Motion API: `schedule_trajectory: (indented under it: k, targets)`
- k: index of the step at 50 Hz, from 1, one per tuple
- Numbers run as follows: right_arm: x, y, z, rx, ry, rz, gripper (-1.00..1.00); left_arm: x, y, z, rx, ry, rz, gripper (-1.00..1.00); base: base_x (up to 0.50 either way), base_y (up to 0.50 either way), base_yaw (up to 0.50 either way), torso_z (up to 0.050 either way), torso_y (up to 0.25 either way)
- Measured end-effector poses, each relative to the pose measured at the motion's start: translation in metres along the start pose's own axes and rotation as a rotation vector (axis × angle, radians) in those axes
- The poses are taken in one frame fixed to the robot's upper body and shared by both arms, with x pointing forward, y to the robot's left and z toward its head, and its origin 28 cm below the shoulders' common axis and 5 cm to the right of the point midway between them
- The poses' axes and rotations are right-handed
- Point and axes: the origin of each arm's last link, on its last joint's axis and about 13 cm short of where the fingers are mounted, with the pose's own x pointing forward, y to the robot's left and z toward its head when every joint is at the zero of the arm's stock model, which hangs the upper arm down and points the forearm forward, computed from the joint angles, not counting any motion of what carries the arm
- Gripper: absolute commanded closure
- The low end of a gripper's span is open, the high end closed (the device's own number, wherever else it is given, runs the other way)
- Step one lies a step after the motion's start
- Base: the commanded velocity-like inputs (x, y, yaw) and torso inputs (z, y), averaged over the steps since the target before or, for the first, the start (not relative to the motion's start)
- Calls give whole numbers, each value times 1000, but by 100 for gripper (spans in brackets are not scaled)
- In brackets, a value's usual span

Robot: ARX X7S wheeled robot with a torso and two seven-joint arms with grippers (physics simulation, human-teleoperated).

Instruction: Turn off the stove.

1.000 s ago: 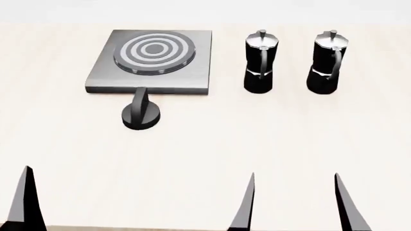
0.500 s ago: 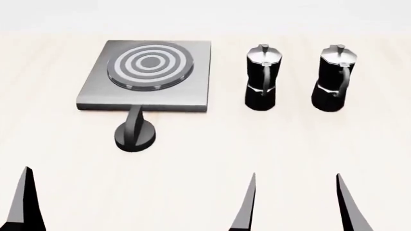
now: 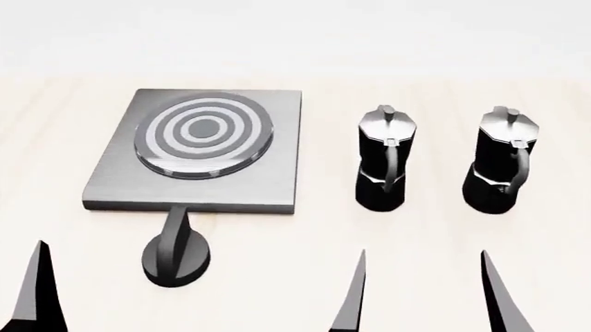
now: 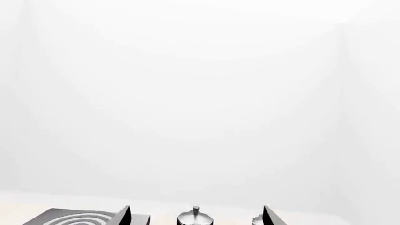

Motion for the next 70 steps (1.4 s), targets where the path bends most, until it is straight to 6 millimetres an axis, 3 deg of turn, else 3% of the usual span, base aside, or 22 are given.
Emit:
schedule_trajectory:
  k: [21, 31, 70]
  targets:
    - [0, 0, -1, 5, 3, 7, -100, 0, 0, -1, -3, 7, 4, -100, 404, 0, 0, 0, 1]
    - [0, 1, -2, 11, 17, 18, -100, 0, 0, -2, -5, 12, 4, -100, 20, 0, 0, -1, -10]
    - [0, 2, -3, 21, 25, 29, -100, -1, 0, -2, -7, 19, 2, -100, 0, 0, 0, -18, -209]
